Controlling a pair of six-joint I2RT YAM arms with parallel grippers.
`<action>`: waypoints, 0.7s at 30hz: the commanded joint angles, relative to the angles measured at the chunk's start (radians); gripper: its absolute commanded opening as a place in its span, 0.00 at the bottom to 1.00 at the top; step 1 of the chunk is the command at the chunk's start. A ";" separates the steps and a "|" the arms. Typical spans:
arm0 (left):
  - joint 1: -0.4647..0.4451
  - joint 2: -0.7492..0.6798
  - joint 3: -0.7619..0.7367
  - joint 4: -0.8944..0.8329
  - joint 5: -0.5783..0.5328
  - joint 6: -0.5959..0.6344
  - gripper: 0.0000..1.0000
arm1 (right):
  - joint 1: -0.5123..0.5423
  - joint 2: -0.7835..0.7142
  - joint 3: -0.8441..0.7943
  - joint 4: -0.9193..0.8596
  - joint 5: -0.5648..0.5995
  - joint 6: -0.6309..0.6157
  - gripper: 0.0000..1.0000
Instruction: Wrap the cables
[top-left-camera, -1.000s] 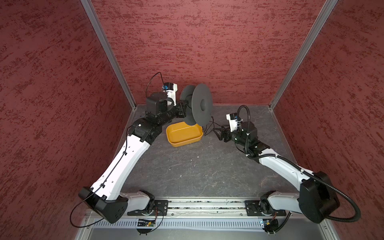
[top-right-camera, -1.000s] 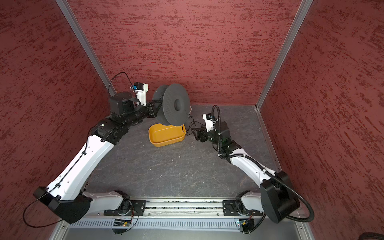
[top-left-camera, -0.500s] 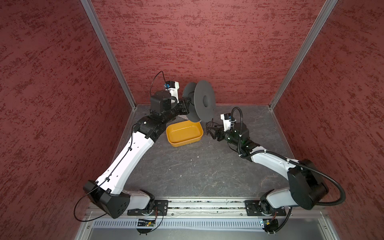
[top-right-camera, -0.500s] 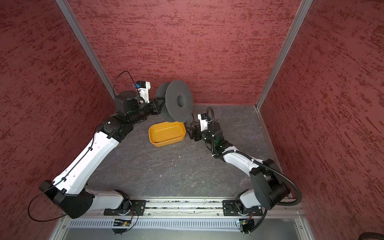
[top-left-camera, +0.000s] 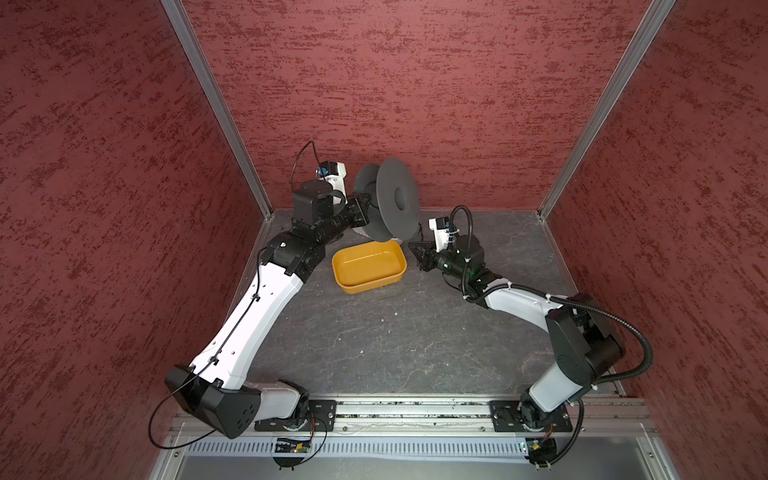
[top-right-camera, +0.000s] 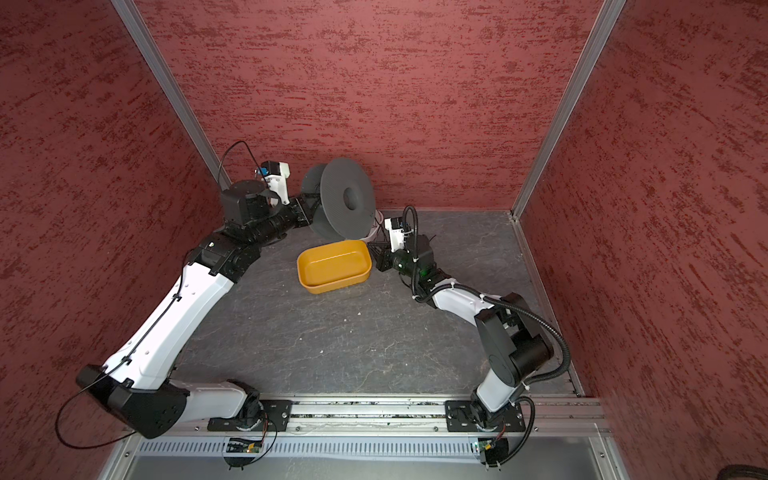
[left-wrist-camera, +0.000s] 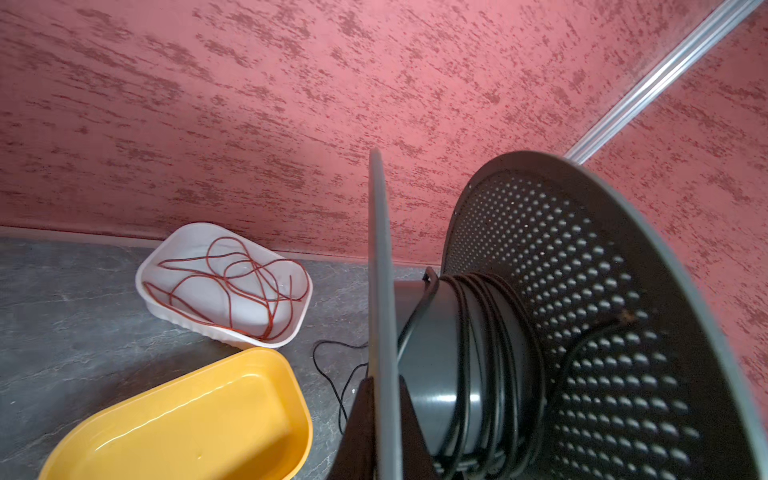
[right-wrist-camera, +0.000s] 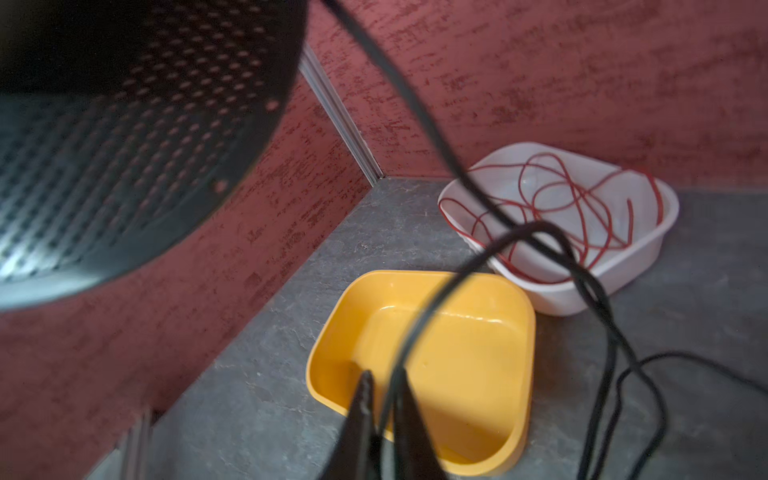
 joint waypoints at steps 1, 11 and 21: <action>0.085 -0.095 -0.020 0.056 -0.007 -0.049 0.00 | -0.041 -0.051 -0.060 0.106 -0.135 0.047 0.00; 0.188 -0.225 -0.068 -0.005 -0.045 -0.034 0.00 | -0.350 -0.247 -0.175 -0.070 -0.159 0.137 0.00; 0.191 -0.245 -0.078 -0.018 -0.070 -0.020 0.00 | -0.706 -0.371 -0.145 -0.438 0.077 0.184 0.00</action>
